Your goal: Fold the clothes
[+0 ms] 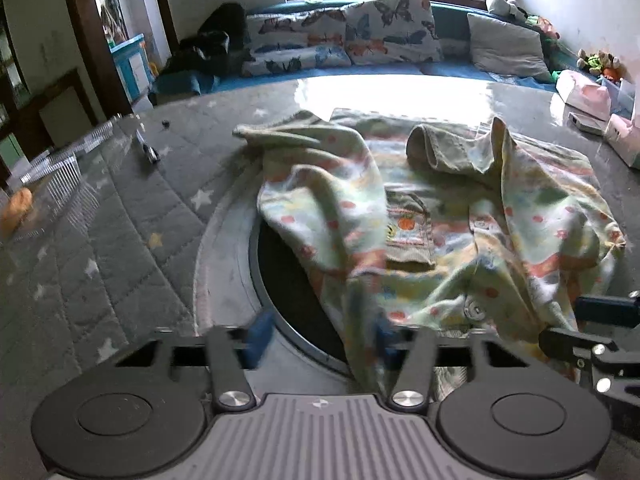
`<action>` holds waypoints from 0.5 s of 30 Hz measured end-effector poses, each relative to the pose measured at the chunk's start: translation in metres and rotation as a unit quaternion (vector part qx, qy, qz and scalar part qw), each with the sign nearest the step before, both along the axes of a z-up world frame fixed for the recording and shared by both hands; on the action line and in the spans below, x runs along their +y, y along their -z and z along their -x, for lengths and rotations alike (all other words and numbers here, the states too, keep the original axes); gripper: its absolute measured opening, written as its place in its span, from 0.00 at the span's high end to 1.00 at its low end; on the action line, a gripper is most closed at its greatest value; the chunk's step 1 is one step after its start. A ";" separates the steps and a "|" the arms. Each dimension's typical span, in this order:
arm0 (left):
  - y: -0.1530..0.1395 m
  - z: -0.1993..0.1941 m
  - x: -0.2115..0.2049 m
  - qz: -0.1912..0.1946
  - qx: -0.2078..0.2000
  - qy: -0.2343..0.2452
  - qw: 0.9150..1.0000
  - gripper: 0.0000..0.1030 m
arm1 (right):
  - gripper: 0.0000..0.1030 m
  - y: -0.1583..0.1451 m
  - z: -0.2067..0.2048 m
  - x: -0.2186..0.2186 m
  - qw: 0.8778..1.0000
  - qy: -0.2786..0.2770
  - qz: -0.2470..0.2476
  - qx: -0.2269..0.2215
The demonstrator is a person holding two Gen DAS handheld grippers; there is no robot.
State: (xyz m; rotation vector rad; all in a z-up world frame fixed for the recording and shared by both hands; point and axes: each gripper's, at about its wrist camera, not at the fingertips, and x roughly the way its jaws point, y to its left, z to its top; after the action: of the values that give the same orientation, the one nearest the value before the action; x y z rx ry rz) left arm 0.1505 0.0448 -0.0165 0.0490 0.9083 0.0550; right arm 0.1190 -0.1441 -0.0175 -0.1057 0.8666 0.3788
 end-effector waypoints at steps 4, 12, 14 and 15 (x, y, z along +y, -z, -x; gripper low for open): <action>-0.002 0.011 0.000 0.015 -0.001 0.005 1.000 0.93 | 0.92 -0.004 0.005 -0.007 1.000 -0.002 -0.002 -0.003; -0.012 0.064 0.003 0.065 0.006 0.010 0.998 0.98 | 0.97 -0.018 0.038 -0.038 1.000 -0.012 0.007 -0.007; -0.012 0.078 0.003 0.073 0.013 0.012 0.997 1.00 | 0.97 -0.018 0.050 -0.043 1.000 -0.021 0.016 -0.003; -0.011 0.084 0.004 0.078 0.017 0.012 0.997 1.00 | 0.97 -0.019 0.056 -0.045 0.999 -0.026 0.021 -0.001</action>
State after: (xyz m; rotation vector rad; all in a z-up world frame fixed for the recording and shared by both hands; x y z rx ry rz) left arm 0.0664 0.0484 -0.0060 -0.0844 0.9441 -0.0390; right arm 0.0627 -0.1894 0.0010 -0.1683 0.8720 0.4086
